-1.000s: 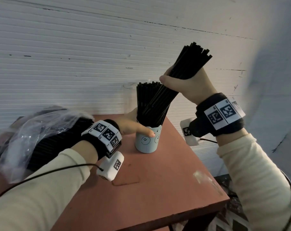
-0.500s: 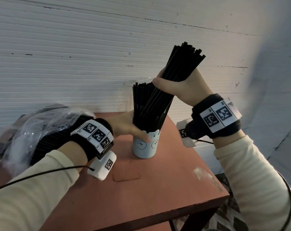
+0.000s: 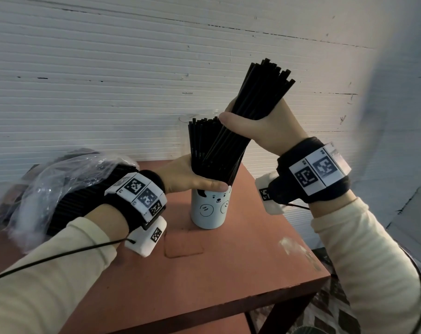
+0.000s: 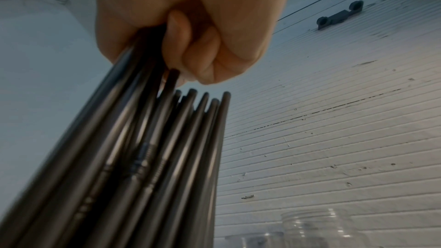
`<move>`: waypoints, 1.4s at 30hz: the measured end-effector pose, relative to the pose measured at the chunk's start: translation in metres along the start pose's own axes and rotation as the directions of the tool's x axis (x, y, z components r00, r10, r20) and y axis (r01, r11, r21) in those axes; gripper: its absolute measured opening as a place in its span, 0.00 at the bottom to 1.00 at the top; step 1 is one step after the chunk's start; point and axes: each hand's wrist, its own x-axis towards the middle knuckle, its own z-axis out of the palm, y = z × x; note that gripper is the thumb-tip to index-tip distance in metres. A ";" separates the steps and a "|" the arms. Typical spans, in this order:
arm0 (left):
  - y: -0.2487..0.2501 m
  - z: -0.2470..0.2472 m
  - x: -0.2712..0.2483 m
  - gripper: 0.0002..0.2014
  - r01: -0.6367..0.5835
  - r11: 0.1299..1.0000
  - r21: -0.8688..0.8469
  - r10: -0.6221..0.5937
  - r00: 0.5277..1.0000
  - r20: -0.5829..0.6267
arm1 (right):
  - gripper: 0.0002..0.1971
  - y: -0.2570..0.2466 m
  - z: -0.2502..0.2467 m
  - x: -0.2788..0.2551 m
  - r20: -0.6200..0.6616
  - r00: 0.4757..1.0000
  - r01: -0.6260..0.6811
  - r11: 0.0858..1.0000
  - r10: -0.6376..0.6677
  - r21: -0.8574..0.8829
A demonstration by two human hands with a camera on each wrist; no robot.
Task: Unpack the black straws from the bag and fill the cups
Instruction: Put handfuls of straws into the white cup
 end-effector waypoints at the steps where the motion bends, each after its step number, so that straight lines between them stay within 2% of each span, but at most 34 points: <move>1: 0.000 0.000 -0.001 0.35 -0.006 1.000 0.001 0.006 1.000 0.003 | 0.07 0.000 0.000 0.000 0.000 1.000 0.003 1.000 -0.003 0.000; 5: -0.001 -0.001 -0.002 0.35 -0.030 1.000 0.003 0.030 0.997 0.068 | 0.05 0.002 -0.002 -0.003 0.010 1.000 0.006 1.000 -0.007 0.008; 9: -0.005 -0.013 -0.007 0.40 -0.003 1.000 -0.010 0.005 0.985 0.170 | 0.05 0.005 -0.006 -0.005 -0.003 1.000 -0.007 1.000 0.007 0.009; 13: -0.002 -0.018 -0.007 0.29 -0.018 0.999 0.047 0.008 0.978 0.208 | 0.06 0.003 -0.005 -0.006 0.000 1.000 -0.011 1.000 0.011 -0.006; 22: 0.000 -0.014 0.001 0.16 -0.075 0.996 0.055 0.062 0.977 0.202 | 0.03 -0.005 0.001 -0.013 -0.005 1.000 0.018 1.000 -0.017 0.017; 25: 0.002 -0.015 -0.002 0.18 -0.061 0.996 0.063 0.046 0.975 0.217 | 0.03 -0.003 0.000 -0.013 -0.030 1.000 0.009 1.000 -0.009 0.025; 28: 0.003 -0.022 -0.007 0.21 -0.046 0.996 0.071 0.024 0.958 0.285 | 0.04 0.000 -0.002 -0.013 -0.047 0.999 0.006 0.999 -0.004 0.036; 31: -0.002 -0.030 -0.011 0.19 -0.016 0.999 0.040 0.003 0.951 0.309 | 0.03 0.004 -0.006 -0.015 -0.079 0.997 -0.016 0.999 0.020 0.048; 35: -0.007 -0.031 -0.011 0.17 -0.023 1.000 -0.019 0.027 0.955 0.295 | 0.05 0.005 -0.006 -0.015 -0.083 0.996 -0.016 0.999 0.019 0.046; 42: -0.006 -0.024 -0.003 0.30 -0.035 0.997 -0.067 0.049 0.973 0.224 | 0.05 0.003 -0.002 -0.012 -0.081 0.997 -0.006 0.999 0.009 0.035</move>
